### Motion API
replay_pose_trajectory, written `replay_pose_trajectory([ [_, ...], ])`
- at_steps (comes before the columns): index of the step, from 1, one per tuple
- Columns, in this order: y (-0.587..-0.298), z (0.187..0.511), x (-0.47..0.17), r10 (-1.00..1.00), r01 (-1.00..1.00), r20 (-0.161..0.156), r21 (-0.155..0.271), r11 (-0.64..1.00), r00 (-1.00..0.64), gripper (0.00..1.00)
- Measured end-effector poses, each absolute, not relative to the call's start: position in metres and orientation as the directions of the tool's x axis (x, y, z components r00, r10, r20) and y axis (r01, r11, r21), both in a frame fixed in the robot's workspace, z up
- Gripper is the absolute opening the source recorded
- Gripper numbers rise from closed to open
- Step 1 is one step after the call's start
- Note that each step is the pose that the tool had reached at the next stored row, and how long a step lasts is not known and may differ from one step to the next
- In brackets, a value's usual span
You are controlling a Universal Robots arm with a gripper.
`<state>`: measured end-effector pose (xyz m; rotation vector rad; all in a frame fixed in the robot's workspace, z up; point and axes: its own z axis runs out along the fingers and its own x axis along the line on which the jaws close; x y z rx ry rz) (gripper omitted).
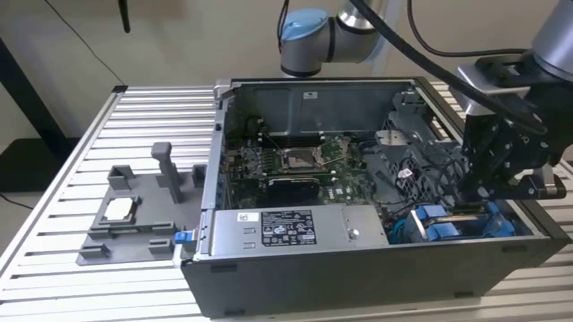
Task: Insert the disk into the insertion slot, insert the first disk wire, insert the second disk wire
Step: 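Insert the second disk wire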
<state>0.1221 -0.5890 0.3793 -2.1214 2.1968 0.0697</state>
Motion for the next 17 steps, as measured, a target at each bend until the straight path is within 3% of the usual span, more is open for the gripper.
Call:
replay_pose_trajectory([
  [10,-0.589,0.419,0.122,-0.995,-0.999,-0.094,-0.028,0.036,-0.034,0.24],
  [17,-0.589,0.421,0.122,-0.995,-0.999,-0.094,-0.028,0.036,-0.034,0.24],
])
